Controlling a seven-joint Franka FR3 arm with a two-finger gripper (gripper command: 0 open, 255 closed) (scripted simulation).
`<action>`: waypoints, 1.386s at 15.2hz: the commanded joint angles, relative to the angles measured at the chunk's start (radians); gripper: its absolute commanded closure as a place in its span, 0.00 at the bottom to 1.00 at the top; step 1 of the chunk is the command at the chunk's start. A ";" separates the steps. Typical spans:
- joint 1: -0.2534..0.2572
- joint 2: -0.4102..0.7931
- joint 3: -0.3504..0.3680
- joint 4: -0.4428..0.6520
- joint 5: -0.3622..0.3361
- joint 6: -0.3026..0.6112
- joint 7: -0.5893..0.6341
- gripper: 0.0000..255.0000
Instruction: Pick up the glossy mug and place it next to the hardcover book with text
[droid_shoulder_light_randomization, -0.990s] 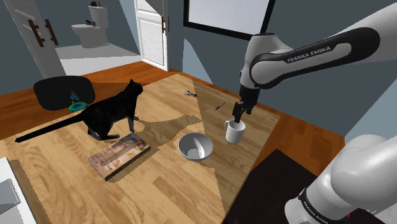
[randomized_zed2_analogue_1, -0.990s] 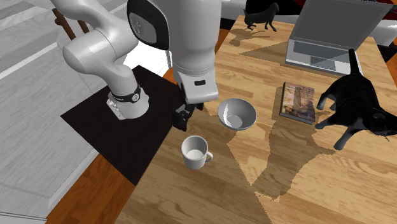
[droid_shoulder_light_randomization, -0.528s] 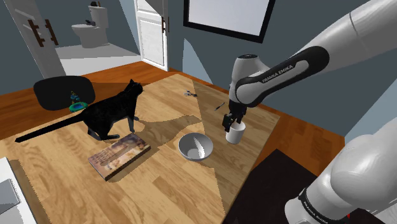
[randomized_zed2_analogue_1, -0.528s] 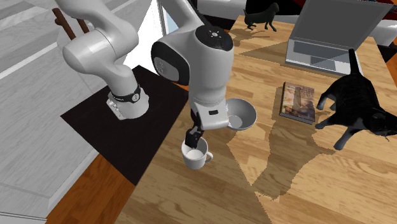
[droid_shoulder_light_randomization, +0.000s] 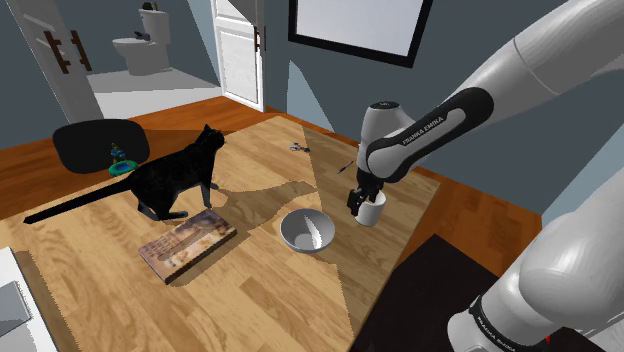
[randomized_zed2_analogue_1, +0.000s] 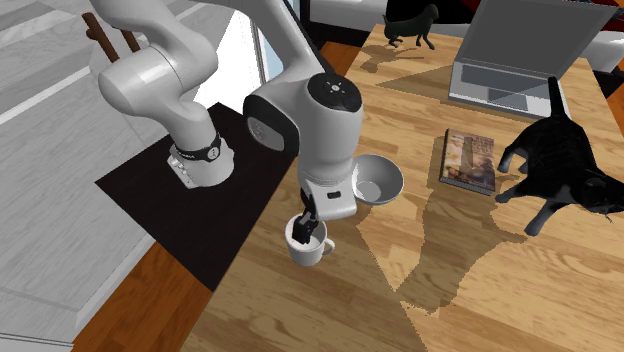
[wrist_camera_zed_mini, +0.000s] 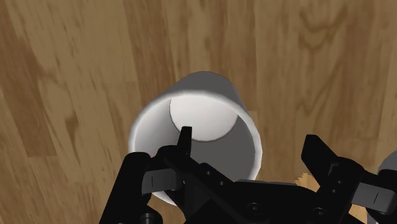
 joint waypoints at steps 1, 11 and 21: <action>0.000 0.005 0.000 -0.002 -0.001 0.007 0.001 0.00; 0.000 0.004 0.000 -0.002 -0.001 0.007 0.001 1.00; 0.002 -0.059 0.000 0.013 0.009 -0.072 -0.009 1.00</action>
